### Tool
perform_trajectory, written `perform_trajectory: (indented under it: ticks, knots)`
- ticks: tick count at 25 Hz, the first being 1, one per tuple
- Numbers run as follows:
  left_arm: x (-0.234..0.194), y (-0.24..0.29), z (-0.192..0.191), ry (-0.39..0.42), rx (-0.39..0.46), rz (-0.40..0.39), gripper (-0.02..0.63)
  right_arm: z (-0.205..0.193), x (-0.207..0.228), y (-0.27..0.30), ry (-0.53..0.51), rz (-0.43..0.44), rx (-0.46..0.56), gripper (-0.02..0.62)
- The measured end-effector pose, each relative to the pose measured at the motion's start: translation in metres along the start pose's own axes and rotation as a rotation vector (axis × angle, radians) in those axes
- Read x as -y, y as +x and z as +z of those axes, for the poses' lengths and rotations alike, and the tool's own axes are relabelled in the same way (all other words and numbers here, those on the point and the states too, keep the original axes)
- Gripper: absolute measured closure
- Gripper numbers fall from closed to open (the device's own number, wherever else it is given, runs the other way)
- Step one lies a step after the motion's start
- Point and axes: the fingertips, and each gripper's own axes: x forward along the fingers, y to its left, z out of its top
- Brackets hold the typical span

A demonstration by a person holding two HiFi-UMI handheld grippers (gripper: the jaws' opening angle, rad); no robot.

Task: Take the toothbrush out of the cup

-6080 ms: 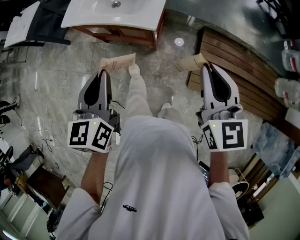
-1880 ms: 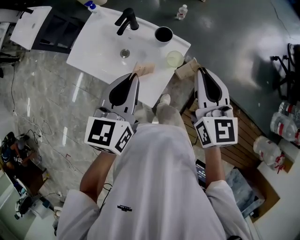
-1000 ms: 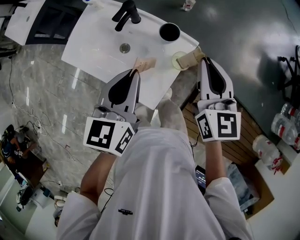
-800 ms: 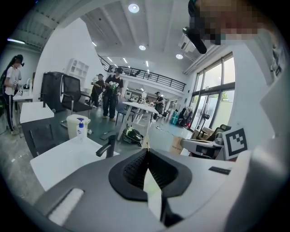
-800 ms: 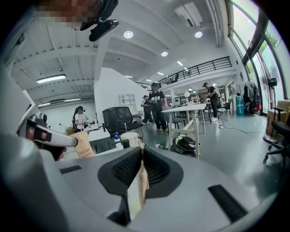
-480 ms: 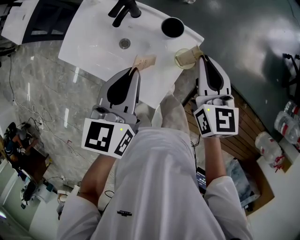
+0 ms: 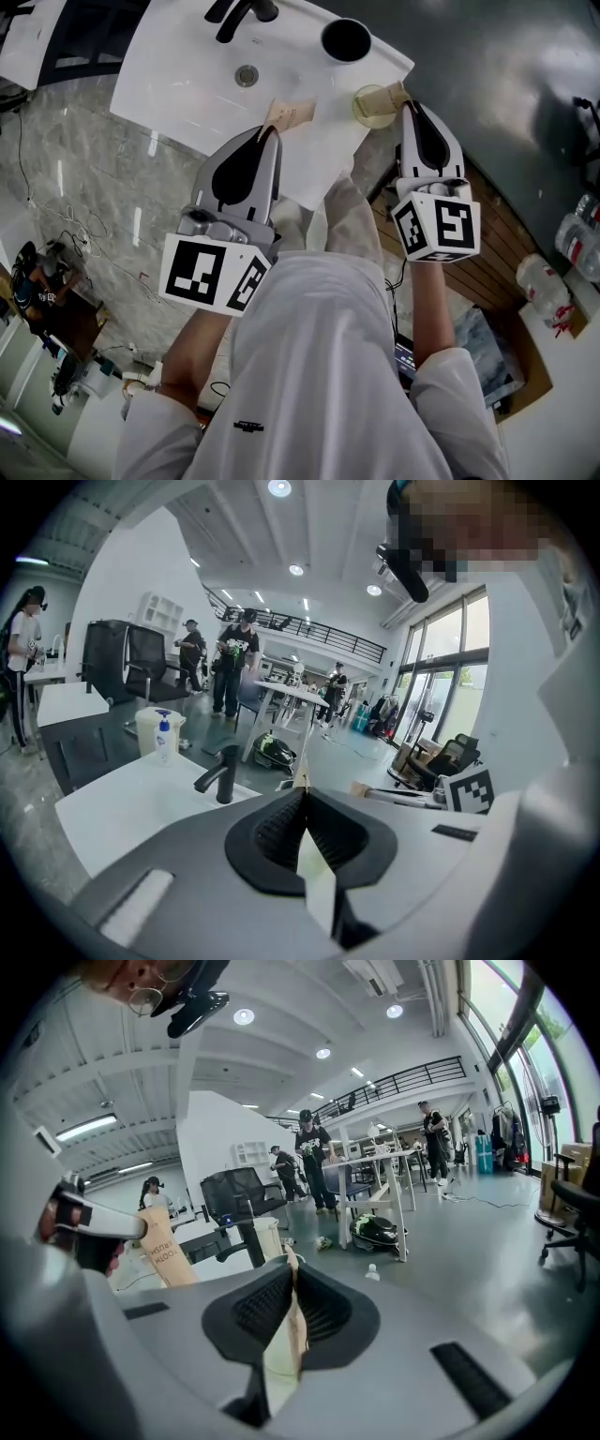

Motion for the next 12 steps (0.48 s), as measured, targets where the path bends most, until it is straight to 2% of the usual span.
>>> perform_trajectory:
  ticks: [12]
  knots:
    - [0.006,0.000,-0.003,0.006,-0.005,-0.007,0.601,-0.011,0.019,0.001,0.040,-0.037,-0.023,0.578]
